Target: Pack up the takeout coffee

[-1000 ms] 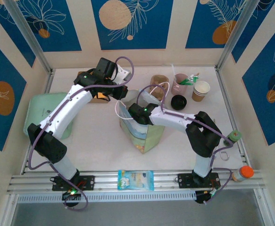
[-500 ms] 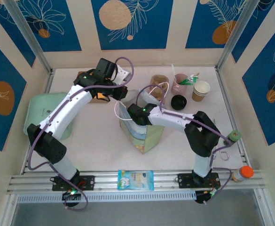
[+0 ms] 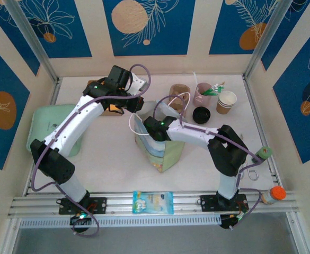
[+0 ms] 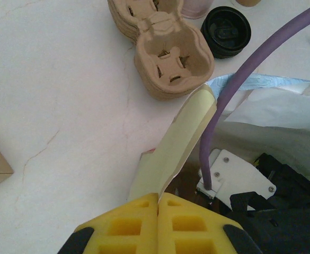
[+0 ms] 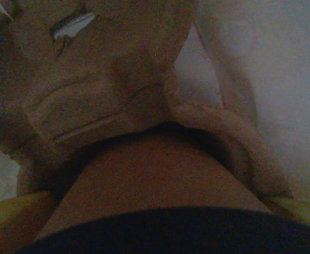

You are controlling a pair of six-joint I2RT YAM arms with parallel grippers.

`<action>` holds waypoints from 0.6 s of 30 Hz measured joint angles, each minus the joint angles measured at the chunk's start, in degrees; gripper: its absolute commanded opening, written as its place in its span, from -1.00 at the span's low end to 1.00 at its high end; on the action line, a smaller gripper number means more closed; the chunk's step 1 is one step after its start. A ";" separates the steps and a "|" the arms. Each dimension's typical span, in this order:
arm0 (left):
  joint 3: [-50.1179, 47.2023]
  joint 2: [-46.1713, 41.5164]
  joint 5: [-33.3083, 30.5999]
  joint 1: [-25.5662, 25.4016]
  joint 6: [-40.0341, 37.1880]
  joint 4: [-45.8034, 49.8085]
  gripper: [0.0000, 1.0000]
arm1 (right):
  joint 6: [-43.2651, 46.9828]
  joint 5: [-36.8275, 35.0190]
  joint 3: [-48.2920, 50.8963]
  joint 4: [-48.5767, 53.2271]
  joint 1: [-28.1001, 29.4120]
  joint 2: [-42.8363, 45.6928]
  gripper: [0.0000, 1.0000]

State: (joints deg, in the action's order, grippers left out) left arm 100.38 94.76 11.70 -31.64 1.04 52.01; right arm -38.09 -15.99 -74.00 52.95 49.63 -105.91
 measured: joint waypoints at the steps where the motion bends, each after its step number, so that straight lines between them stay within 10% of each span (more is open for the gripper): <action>1: 0.00 -0.02 0.02 0.00 0.00 0.02 -0.98 | -0.04 -0.07 0.00 0.00 0.02 0.00 0.99; 18: -1.36 -1.38 -0.46 0.00 0.00 -0.61 -0.94 | 0.83 0.42 -4.50 3.17 0.39 -1.27 0.98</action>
State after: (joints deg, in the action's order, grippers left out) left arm 99.02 93.38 11.25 -31.64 1.04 51.40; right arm -37.26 -15.57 -78.50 56.12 50.02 -107.18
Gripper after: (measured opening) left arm 0.050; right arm 0.991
